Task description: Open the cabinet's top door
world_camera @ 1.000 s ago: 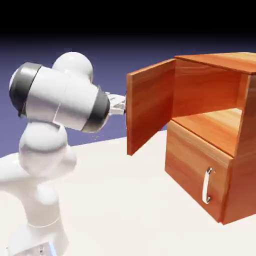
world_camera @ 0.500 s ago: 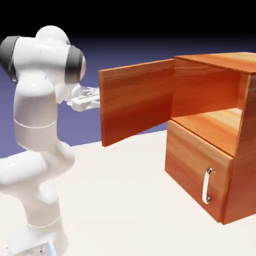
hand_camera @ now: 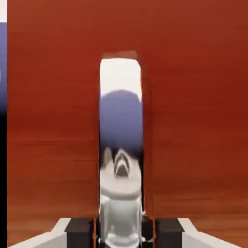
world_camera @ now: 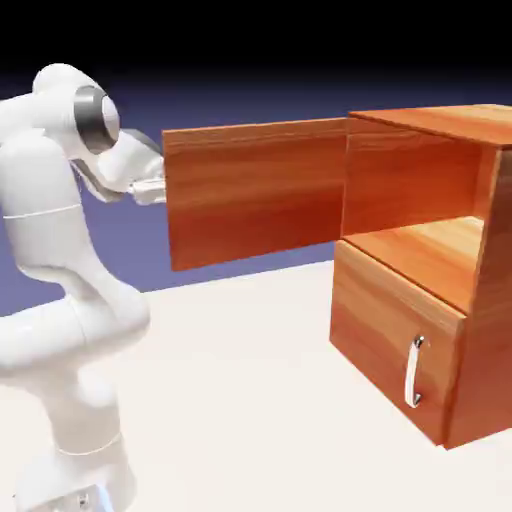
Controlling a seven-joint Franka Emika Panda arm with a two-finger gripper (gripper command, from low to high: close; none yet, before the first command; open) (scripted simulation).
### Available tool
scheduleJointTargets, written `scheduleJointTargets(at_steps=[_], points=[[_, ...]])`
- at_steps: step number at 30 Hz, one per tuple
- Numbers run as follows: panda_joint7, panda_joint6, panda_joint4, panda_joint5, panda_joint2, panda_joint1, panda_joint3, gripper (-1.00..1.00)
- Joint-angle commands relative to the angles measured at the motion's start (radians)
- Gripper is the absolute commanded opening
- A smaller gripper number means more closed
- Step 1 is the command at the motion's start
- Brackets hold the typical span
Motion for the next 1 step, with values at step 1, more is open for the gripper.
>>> scheduleJointTargets(at_steps=[1], points=[[-0.004,-0.002,0.009,0.003,-0.008,-0.003,0.0,-1.0]])
